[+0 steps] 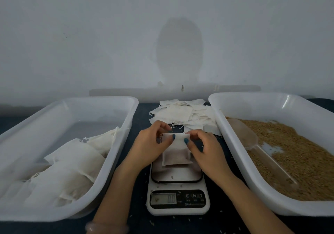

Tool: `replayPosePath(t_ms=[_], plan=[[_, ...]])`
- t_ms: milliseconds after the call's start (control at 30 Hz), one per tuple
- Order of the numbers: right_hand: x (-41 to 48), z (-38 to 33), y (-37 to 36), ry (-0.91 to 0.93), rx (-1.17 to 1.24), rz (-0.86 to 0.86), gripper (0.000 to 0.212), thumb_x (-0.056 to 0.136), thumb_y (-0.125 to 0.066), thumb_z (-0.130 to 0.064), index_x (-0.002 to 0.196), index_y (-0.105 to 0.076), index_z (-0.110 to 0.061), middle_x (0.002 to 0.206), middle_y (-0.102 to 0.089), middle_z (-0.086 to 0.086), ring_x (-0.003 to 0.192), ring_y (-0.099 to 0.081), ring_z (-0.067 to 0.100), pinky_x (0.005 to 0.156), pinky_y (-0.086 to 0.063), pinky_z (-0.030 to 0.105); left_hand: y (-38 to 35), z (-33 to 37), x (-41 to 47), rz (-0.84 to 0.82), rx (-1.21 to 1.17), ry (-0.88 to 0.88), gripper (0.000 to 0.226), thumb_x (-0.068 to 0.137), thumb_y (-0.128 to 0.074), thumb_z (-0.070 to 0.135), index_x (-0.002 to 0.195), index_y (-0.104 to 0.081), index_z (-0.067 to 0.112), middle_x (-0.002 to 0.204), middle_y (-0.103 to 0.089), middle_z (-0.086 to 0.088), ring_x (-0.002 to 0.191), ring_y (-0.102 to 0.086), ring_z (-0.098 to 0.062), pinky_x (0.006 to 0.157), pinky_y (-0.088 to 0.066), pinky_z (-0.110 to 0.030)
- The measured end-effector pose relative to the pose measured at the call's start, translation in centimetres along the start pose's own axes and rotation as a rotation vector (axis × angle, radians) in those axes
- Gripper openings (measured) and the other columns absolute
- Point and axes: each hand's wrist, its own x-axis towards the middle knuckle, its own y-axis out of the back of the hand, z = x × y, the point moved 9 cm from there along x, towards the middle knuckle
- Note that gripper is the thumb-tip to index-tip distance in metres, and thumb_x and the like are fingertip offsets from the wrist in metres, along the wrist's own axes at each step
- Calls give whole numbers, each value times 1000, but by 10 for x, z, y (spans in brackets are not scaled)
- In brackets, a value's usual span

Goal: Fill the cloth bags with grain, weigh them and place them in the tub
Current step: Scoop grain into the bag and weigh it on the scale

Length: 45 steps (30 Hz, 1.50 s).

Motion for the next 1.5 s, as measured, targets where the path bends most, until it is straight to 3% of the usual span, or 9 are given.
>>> replayPosePath(t_ms=[367, 633, 767, 867, 1100, 1167, 1267, 1367, 1500], plan=[[1, 6, 2, -24, -11, 0, 12, 94, -62, -33, 106, -60, -34, 103, -63, -18, 102, -52, -2, 87, -44, 21, -1, 1, 0, 12, 20, -25, 18, 89, -66, 42, 103, -55, 40, 98, -63, 22, 90, -62, -4, 81, -56, -32], [0, 5, 3, -22, -23, 2, 11, 95, -61, -35, 105, -59, -36, 103, -63, -19, 101, -51, -4, 86, -43, 20, -2, 0, 0, -12, 64, 2, 23, 88, -67, 44, 107, -55, 37, 102, -62, 22, 92, -61, -3, 82, -55, -28], [0, 4, 3, -14, -22, 6, 11, 95, -61, -33, 105, -60, -35, 103, -63, -18, 101, -52, -1, 88, -45, 23, -7, 0, -2, -60, 95, 8, 31, 83, -75, 41, 105, -54, 41, 95, -62, 23, 86, -59, 1, 71, -45, -14], [0, 3, 3, -14, -19, 4, 12, 95, -62, -32, 107, -62, -31, 104, -64, -17, 102, -53, 1, 88, -44, 25, -8, 7, -2, -52, 124, -21, 22, 85, -75, 30, 96, -59, 40, 89, -64, 18, 82, -59, 1, 66, -39, -12], [0, -6, 9, 18, 75, 40, 8, 98, -58, -23, 101, -58, -31, 98, -65, -8, 98, -58, 14, 85, -49, 35, 14, 43, -4, 70, 125, -71, 10, 93, -63, 31, 88, -57, 36, 81, -61, 13, 72, -59, -11, 67, -50, -32], [-1, -8, 9, 20, 87, 44, 12, 98, -58, -19, 101, -61, -31, 99, -66, -8, 98, -57, 13, 85, -49, 34, 31, 55, -2, 152, 266, -55, 1, 96, -58, 31, 96, -58, 31, 82, -63, 8, 74, -61, -18, 67, -50, -36], [-3, -9, 10, 14, 112, 58, 18, 98, -57, -14, 101, -64, -30, 95, -68, -11, 96, -56, 9, 82, -47, 29, 71, 71, 4, 334, 434, 34, 13, 98, -51, 28, 106, -57, 20, 83, -62, -8, 79, -58, -35, 67, -46, -39], [-4, -9, 10, 2, 102, 62, 20, 97, -57, -13, 99, -64, -32, 91, -68, -16, 96, -56, 5, 80, -44, 22, 121, 69, 12, 444, 511, 184, 16, 98, -51, 22, 109, -57, 13, 84, -53, -12, 86, -58, -41, 68, -40, -38], [-3, -7, 12, -6, 97, 70, 19, 96, -59, -12, 98, -64, -31, 88, -69, -17, 96, -55, 5, 80, -44, 22, 178, 35, 35, 370, 718, 389, 20, 94, -54, 11, 111, -61, 4, 103, -61, -22, 99, -58, -42, 74, -43, -40]])
